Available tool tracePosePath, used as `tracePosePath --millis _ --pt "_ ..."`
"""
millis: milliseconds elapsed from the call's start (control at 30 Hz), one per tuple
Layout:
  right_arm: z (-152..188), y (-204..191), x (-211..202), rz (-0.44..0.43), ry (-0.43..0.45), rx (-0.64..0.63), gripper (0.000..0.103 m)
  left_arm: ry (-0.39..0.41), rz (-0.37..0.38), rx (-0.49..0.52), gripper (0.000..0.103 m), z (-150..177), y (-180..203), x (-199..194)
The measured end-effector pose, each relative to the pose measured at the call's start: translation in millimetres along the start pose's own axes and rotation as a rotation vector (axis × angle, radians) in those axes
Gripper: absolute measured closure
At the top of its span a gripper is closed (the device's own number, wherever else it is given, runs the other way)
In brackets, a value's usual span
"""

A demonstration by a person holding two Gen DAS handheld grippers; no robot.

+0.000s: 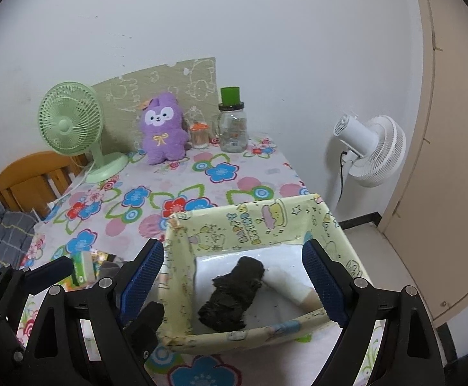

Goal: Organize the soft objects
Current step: 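Lift both open tools up out of the box, then move both tools back toward the remaining items on the table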

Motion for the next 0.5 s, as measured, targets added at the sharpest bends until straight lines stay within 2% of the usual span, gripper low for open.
tracePosePath --millis 167,300,500 --pt "0.0 -13.2 -6.9 -0.007 0.012 -0.009 0.012 0.017 -0.003 -0.012 0.006 1.8 -12.3 -8.6" --pt "-0.1 -23.1 -13.1 -0.009 0.028 -0.007 0.005 0.032 -0.004 -0.02 0.006 4.4 -21.4 -14.1" --pt "1.1 -35.8 -22.2 0.0 0.057 -0.013 0.002 0.055 -0.012 -0.026 0.006 9.4 -36.3 -21.4"
Point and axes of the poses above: each gripper's, at about its wrist camera, not at the fingertips, and x roughly the way its jaws point, y to its right, z to its underside, the point moved 6 cm from there along x, roughly the way its jaws point, and after that the axes turned 2 degrees about z, right-handed, at the moved point
